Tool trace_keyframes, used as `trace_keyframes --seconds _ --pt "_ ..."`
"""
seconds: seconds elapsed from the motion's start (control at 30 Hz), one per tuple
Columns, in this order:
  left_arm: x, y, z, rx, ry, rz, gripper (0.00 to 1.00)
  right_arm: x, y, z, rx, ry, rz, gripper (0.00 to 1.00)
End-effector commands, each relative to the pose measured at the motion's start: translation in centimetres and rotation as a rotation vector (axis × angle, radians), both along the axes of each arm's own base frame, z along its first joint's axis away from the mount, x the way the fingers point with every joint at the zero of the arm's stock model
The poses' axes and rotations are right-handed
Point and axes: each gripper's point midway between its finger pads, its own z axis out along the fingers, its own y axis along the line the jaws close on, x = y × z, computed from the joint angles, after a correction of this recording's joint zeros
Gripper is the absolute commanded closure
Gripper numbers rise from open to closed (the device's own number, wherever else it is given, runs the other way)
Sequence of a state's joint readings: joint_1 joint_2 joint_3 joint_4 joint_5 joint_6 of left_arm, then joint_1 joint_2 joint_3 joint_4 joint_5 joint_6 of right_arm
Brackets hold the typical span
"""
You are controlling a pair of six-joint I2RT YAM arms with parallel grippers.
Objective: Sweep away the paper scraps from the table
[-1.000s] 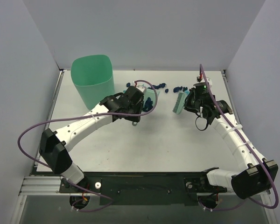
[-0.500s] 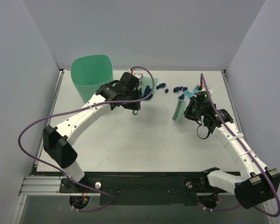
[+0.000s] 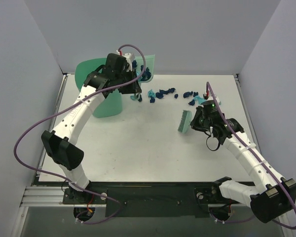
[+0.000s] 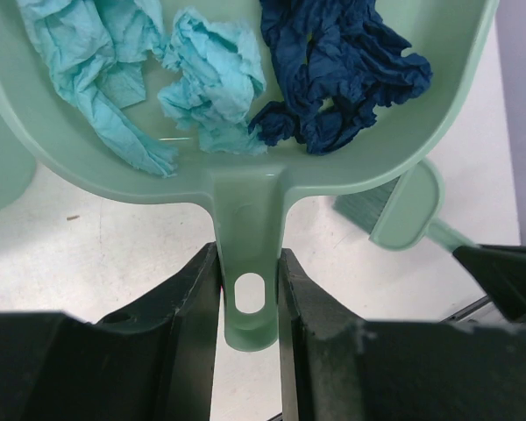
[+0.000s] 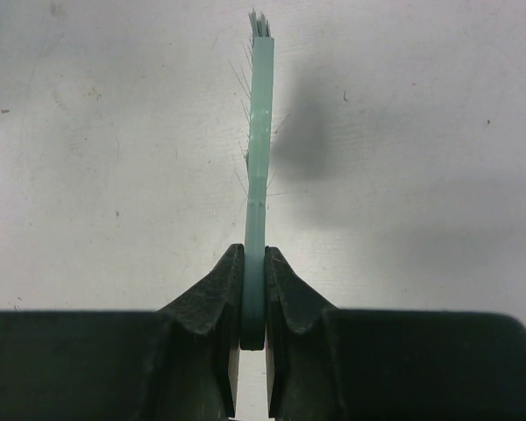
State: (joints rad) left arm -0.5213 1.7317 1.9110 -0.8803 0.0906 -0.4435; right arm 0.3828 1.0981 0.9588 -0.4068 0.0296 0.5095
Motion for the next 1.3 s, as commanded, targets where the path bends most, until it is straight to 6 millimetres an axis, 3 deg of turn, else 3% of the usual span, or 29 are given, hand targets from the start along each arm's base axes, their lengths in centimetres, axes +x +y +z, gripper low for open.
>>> trace_keyframes --seconds 0.0,0.27,0.6,0.9,1.2,1.23,1.27 --pt "2.4 0.4 3.1 -0.129 -0.030 0.000 1.00 -0.1 0.5 0.8 0.017 -0.033 0.008 1.00" --pt "5.5 2.9 6.0 -0.307 -0.056 0.041 1.00 -0.4 0.7 0.7 -0.013 -0.021 0.030 1.00" --pt "7.4 5.6 8.0 -0.564 -0.025 0.063 1.00 -0.3 1.2 0.5 -0.034 -0.015 0.049 1.00" --pt "7.5 8.1 8.5 -0.792 -0.030 0.101 1.00 -0.2 1.5 1.0 -0.053 -0.018 0.065 1.00" --pt "7.2 10.2 10.9 -1.010 -0.079 0.103 1.00 -0.1 2.2 1.5 -0.067 -0.027 0.080 1.00" --pt "7.6 11.9 11.1 -1.053 -0.065 0.150 1.00 -0.1 2.3 1.4 -0.069 -0.025 0.083 1.00" --pt "7.5 12.2 11.2 -1.079 -0.088 0.143 1.00 -0.1 2.4 1.4 -0.072 -0.024 0.086 1.00"
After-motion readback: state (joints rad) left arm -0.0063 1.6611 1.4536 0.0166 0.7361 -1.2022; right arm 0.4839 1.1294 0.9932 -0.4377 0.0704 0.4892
